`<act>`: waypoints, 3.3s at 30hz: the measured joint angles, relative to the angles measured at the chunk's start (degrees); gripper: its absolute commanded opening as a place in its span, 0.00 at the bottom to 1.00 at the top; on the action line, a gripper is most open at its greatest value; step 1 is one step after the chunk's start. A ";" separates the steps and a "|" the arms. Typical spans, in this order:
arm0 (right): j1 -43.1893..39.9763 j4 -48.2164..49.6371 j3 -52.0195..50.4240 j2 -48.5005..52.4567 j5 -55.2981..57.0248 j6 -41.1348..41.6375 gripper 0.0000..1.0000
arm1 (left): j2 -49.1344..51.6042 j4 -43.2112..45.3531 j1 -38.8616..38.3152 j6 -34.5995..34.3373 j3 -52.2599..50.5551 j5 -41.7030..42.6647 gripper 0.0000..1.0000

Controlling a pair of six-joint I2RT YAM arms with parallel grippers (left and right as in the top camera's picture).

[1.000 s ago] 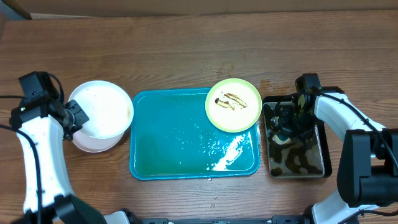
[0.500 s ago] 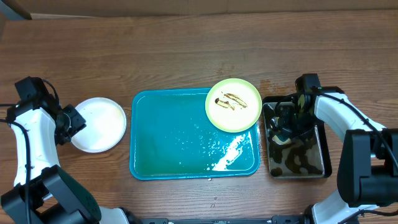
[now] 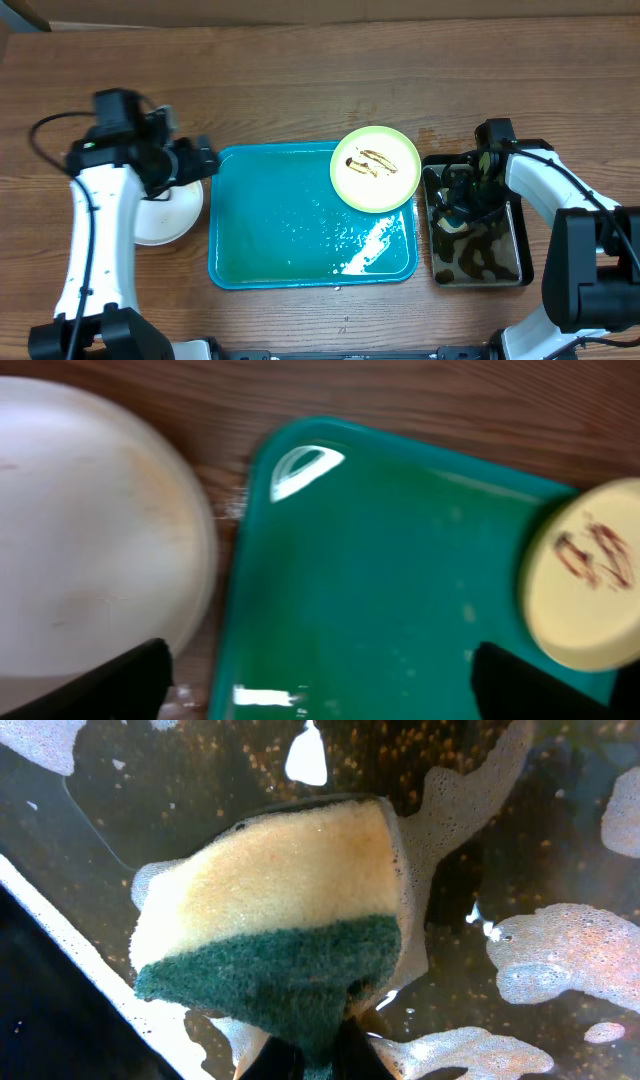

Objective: Clean dirty plates on tray and stack at the side
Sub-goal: 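Release the plate and move the left gripper to the yellow plate, then grip the yellow plate rim with the left gripper, then bring the sponge from the basin to the yellow plate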

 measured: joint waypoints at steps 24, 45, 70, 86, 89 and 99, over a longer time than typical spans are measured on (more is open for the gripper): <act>0.00 -0.09 0.00 0.00 -0.11 -0.02 0.04 | 12.94 13.99 -41.55 -42.56 0.04 -3.52 0.95; 0.00 -0.48 0.00 0.00 -0.39 -0.02 0.04 | 25.77 10.64 -44.41 -53.62 0.76 -3.76 0.44; 0.00 -0.44 -0.04 0.00 -0.44 -0.07 0.04 | 25.86 4.44 -32.92 -32.09 1.49 -7.34 0.04; 0.15 -11.47 10.10 -0.04 -4.09 -3.72 0.04 | 25.86 3.32 -32.59 -10.62 1.60 -11.56 0.10; 0.59 -12.41 12.66 -1.31 -4.09 -3.89 0.04 | 25.86 3.32 -32.59 -10.21 1.60 -11.65 0.08; 14.78 -6.69 13.07 -3.08 -8.85 -4.46 0.04 | 25.83 3.28 -32.57 -10.01 1.64 -11.39 0.04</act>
